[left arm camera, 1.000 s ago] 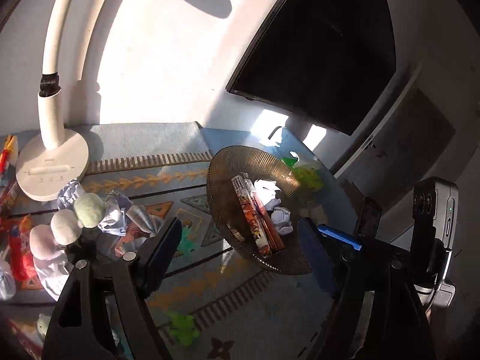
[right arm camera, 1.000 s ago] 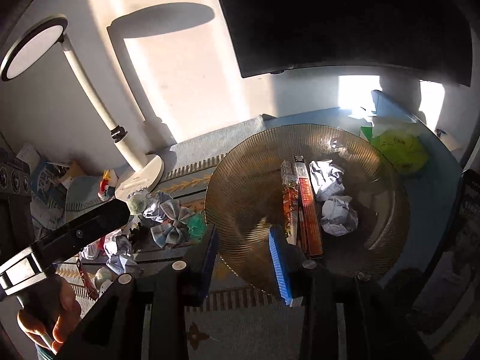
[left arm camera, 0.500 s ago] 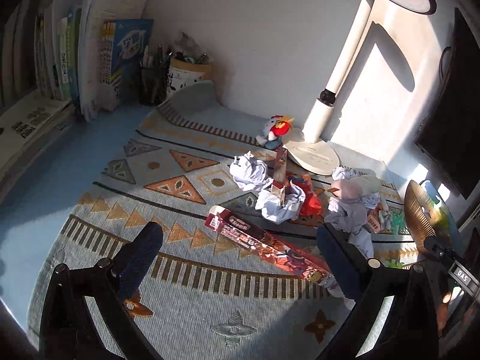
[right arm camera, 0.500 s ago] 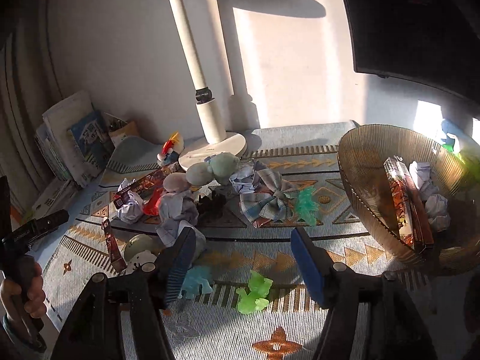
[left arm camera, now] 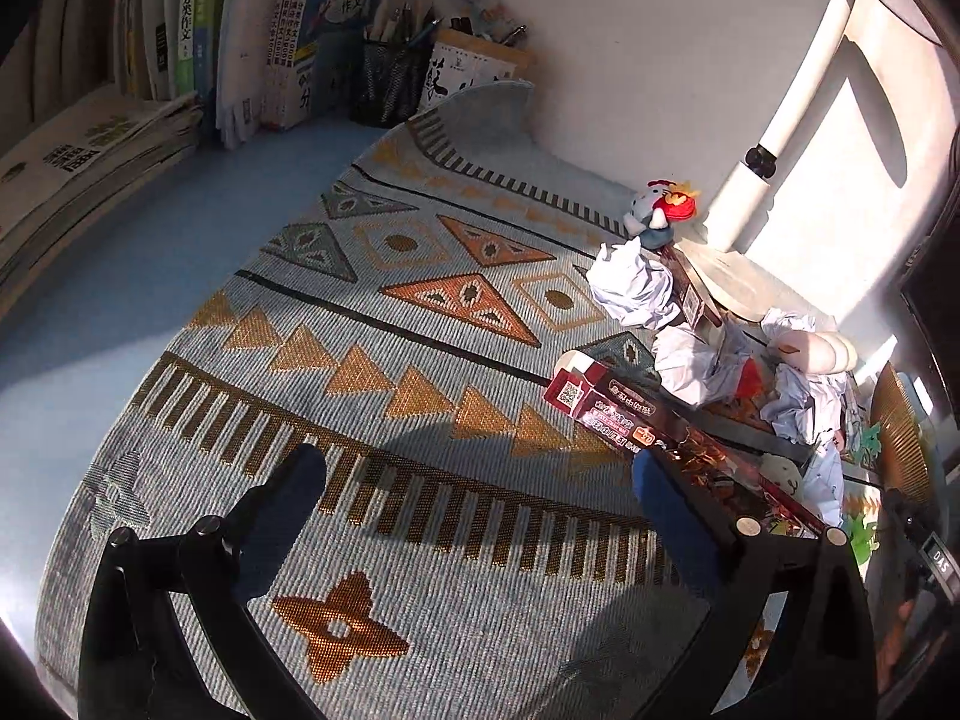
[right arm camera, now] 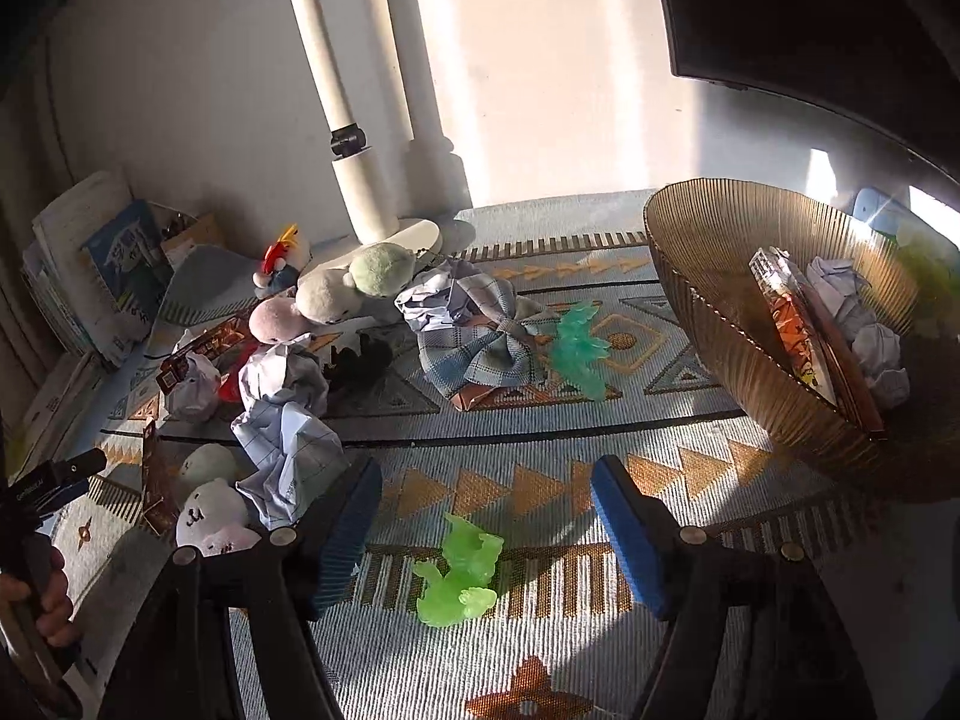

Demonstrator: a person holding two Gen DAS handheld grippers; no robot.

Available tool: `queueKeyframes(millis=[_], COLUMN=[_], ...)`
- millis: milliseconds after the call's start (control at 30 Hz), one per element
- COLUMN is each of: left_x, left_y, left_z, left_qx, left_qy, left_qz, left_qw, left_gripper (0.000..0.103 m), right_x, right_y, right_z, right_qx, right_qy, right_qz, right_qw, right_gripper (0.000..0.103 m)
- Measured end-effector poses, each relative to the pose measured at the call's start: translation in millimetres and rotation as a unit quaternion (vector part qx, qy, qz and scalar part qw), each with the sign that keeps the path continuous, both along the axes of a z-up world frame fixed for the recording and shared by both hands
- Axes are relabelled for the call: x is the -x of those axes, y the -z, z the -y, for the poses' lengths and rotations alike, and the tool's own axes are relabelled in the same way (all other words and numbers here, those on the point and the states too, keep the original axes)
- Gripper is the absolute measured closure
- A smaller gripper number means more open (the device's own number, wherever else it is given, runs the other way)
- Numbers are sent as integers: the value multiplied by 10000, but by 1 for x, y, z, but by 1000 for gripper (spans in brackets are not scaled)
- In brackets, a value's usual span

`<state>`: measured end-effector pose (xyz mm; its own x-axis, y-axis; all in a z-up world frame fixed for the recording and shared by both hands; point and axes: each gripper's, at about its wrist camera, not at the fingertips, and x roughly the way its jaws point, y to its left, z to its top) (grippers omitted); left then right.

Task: Organize objects
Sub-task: 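Return the right gripper to the rug and grasp a crumpled blue-white cloth, then carry the blue-white cloth with the right gripper into the brown bowl and release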

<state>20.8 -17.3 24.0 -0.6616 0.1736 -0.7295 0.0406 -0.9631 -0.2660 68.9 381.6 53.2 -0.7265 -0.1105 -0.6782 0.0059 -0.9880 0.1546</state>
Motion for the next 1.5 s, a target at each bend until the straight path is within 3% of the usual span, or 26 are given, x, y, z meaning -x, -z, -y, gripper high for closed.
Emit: queueKeyframes(millis=[133,233,400,433,567,633,700,833,900,933,1033,1267,1367,1500], left_x=[11,25,61,67,84,87,87,84,79,78,76,56,40,20], left_y=[-25,-39,-24,-20,-6,0,3,2,-1,-4,-11,-38,-53,-75], left_z=[-31,-61,-108,-111,-115,-115,-115,-112,-111,-109,-103,-88,-93,-110], left_qx=[67,266,721,728,521,423,295,241,280,233,-178,-1018,-859,-727], left_qy=[791,1310,2090,2102,2239,2275,2324,2317,2304,2326,2409,2595,2643,2913], left_qz=[-172,-379,-37,38,319,399,391,315,231,217,245,275,117,-111], left_qw=[9967,9903,9752,9749,9727,9720,9714,9720,9724,9721,9701,9600,9605,9538], left_gripper=[1,1,1,2,23,25,50,54,55,55,55,55,55,55], right_x=[5,21,44,46,50,54,60,71,72,73,72,46,31,13], right_y=[-19,-20,0,3,9,10,13,23,22,22,21,-15,-26,-37], right_z=[27,48,67,69,72,73,77,84,89,91,93,65,51,33], right_qx=[100,140,260,265,212,319,349,553,417,319,237,715,935,1040], right_qy=[-491,-864,-1079,-1088,-1137,-1193,-1207,-1253,-1179,-1152,-1171,-1198,-1118,-923], right_qz=[71,375,984,1047,1123,1185,1267,1483,1424,1409,1385,966,857,650], right_qw=[9987,9955,9889,9882,9869,9853,9840,9794,9819,9828,9831,9855,9856,9881], right_gripper=[32,32,32,32,32,31,31,31,32,42,55,56,56,56])
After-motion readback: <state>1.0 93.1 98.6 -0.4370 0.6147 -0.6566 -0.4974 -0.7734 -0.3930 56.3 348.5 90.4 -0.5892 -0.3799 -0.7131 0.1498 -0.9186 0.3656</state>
